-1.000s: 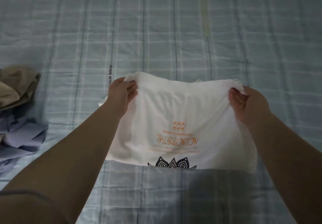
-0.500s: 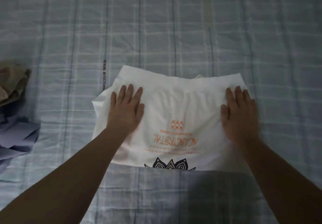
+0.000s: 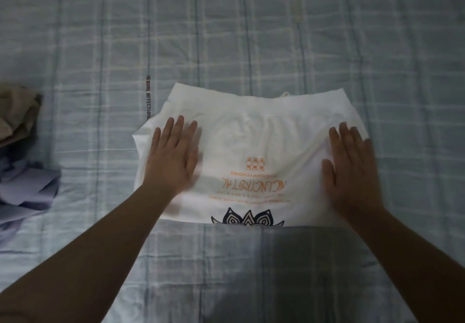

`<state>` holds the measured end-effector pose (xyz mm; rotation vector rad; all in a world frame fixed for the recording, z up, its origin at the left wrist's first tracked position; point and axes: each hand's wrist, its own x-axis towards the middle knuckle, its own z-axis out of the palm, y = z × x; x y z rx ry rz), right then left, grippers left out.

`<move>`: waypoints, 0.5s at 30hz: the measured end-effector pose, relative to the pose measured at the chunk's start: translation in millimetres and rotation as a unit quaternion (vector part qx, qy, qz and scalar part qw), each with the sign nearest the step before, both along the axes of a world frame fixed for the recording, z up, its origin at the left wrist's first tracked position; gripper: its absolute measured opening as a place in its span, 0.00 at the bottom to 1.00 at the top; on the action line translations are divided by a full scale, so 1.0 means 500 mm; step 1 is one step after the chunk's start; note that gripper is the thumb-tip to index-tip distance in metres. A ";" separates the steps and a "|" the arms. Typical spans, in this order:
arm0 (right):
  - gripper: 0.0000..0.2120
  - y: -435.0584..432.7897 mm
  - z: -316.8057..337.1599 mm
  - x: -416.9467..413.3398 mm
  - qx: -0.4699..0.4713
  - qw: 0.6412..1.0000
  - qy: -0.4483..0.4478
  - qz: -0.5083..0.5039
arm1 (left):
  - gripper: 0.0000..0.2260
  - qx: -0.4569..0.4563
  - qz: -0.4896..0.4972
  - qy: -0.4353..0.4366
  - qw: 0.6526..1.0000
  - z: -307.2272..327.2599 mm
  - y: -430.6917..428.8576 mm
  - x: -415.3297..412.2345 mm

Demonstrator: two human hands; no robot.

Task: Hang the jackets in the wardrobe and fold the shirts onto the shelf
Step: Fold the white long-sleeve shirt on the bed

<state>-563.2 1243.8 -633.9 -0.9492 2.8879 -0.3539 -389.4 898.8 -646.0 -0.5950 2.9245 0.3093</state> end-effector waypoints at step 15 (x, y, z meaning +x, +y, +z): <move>0.33 0.113 -0.055 0.167 0.037 0.994 -0.072 -0.066 | 0.27 0.001 -0.018 -0.032 0.999 -0.039 0.005 0.183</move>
